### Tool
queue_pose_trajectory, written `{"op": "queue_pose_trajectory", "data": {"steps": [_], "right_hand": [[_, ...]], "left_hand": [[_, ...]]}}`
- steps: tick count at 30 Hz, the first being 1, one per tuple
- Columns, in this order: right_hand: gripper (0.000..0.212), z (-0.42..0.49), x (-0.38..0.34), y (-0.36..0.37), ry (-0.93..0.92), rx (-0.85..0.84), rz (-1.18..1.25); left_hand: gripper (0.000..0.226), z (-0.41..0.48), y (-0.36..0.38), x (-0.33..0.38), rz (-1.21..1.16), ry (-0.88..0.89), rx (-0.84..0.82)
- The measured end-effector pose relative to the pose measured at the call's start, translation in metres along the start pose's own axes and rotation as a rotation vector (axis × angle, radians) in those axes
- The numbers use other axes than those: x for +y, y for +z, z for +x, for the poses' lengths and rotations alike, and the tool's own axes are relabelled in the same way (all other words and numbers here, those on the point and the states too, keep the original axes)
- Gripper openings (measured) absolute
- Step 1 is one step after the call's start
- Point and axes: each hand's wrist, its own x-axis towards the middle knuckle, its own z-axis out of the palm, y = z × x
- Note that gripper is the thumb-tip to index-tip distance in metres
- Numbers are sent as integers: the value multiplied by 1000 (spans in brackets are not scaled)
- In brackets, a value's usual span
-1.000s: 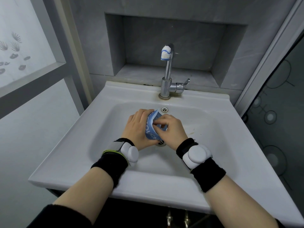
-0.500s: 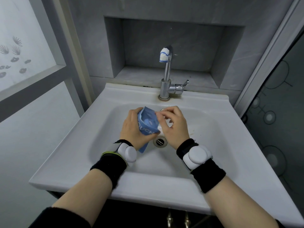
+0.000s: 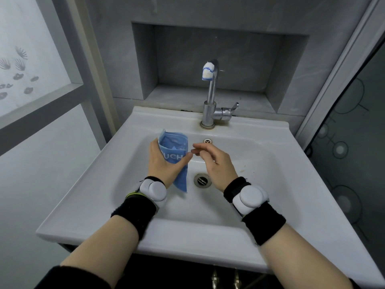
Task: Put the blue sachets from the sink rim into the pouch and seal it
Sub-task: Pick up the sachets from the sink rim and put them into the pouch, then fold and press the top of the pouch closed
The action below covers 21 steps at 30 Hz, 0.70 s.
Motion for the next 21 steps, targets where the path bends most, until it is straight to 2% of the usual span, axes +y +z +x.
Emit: {"op": "queue_pose_trajectory", "data": {"steps": [8,16,21], "right_hand": [[30,-2,-1,3,6,-49,-3],[35,-4,3,3,63,-17,-37],[39,-4,4,4,48,-63,-56]], "left_hand": [[89,-2,1,-3,40,44,-43],[101,-8,7,-7,142,108,-151],[108,-8,7,-7,158,75,-179]]}}
